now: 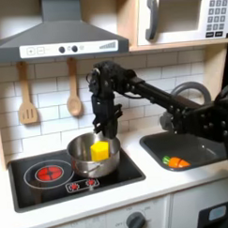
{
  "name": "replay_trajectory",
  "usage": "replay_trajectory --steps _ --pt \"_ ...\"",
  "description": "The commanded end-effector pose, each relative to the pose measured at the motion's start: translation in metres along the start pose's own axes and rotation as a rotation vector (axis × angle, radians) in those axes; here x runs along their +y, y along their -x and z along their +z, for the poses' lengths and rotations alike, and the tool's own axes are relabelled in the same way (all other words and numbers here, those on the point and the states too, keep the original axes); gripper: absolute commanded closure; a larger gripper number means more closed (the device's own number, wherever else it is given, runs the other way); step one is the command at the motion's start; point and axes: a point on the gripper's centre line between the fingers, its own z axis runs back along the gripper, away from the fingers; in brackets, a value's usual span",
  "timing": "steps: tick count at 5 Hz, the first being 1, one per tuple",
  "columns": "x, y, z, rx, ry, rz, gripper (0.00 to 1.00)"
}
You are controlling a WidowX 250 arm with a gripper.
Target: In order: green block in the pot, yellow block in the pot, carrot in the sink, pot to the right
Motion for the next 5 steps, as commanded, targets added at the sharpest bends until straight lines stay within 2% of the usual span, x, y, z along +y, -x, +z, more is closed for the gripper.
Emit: replay_trajectory --steps 1,2,5 --pt "-0.004 -0.008 -0.002 -0.002 -0.002 0.005 1.0" --pt "-0.006 -0.012 -0.003 0.0 0.007 0.006 1.0" --pt "-0.032 -0.011 -0.009 0.012 0.009 -0.049 1.0"
